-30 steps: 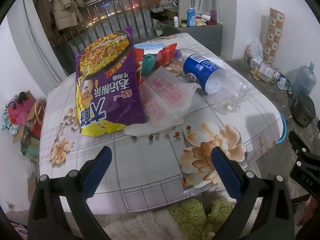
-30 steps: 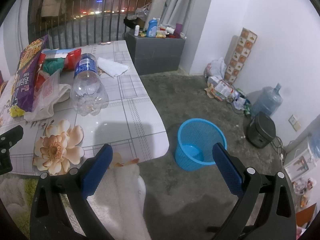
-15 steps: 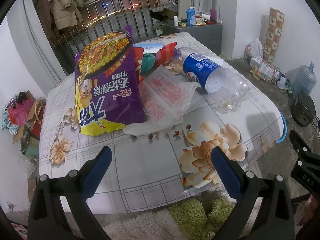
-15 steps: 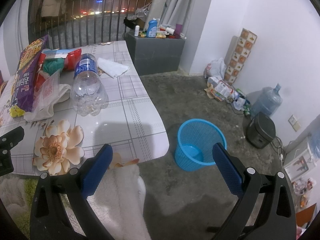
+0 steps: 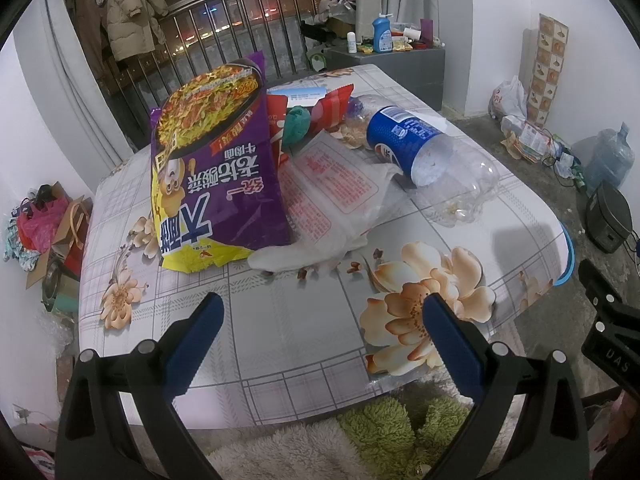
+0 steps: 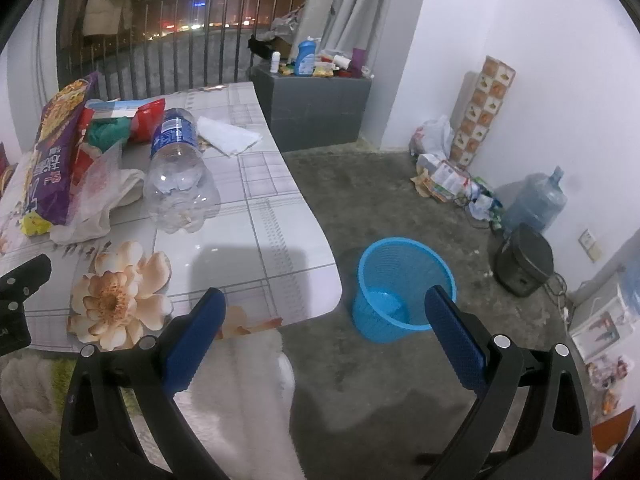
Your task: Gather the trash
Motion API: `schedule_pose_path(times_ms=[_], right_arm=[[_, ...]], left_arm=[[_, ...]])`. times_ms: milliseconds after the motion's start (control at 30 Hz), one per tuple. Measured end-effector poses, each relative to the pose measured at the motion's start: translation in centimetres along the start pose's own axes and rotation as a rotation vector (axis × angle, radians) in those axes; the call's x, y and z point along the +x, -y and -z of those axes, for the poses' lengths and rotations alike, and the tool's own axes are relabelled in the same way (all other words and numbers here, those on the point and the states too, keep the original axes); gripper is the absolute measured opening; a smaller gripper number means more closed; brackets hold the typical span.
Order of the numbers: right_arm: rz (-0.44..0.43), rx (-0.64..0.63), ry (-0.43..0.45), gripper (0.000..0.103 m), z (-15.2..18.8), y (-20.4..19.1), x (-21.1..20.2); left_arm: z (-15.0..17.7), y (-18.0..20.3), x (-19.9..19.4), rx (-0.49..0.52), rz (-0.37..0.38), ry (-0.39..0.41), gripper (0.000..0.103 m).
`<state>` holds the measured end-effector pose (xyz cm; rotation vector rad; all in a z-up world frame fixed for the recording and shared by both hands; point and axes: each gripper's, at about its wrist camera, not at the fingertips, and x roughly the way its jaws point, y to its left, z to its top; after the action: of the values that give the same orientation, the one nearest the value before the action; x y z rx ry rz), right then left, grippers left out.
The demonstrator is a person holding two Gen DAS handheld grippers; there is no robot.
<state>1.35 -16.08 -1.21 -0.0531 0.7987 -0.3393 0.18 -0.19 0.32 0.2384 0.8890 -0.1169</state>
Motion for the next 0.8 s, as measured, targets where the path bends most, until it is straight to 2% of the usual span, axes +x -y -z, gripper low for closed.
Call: schedule_pose_path(times_ms=[800], right_arm=[[-0.002, 0.004, 0.002, 0.095, -0.07, -0.15, 0.01]], left_arm=[[0.36, -0.32, 0.43, 0.001, -0.006, -0.012, 0.097]])
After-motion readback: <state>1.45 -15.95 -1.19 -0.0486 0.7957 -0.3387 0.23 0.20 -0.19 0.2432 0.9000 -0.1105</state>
